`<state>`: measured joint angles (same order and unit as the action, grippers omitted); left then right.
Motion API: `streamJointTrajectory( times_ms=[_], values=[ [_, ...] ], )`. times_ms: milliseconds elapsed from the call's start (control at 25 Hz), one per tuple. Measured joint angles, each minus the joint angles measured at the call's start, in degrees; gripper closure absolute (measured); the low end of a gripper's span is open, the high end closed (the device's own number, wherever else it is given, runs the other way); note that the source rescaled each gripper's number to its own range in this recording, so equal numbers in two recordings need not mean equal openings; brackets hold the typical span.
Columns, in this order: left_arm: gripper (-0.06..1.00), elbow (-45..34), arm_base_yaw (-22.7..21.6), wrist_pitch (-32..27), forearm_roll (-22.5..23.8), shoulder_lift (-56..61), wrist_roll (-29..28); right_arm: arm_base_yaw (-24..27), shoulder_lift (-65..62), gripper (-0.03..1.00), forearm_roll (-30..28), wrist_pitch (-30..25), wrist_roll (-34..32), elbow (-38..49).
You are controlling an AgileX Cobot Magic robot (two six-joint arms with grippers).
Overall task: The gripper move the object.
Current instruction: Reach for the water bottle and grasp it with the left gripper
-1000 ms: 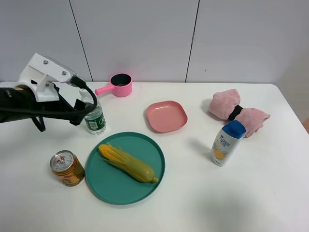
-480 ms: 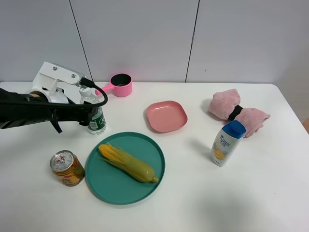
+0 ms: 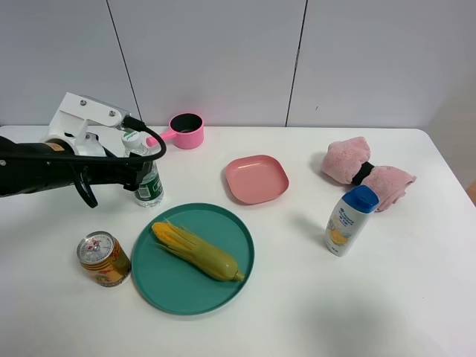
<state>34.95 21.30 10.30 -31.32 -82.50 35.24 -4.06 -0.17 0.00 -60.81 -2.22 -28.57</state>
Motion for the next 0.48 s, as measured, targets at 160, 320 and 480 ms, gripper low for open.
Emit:
streamJointTrajectory(
  times_ms=[160,320,480],
  values=[
    [-0.05,0.0,0.0,0.0,0.44,0.0,0.0,0.0,0.0,-0.03,0.0,0.0,0.0,0.0],
    [-0.05,0.0,0.0,0.0,1.88,0.0,-0.48,0.0,0.0,-0.03,0.0,0.0,0.0,0.0],
    [-0.05,0.0,0.0,0.28,8.26,0.0,-6.22,0.0,0.0,-0.03,0.0,0.0,0.0,0.0]
  ],
)
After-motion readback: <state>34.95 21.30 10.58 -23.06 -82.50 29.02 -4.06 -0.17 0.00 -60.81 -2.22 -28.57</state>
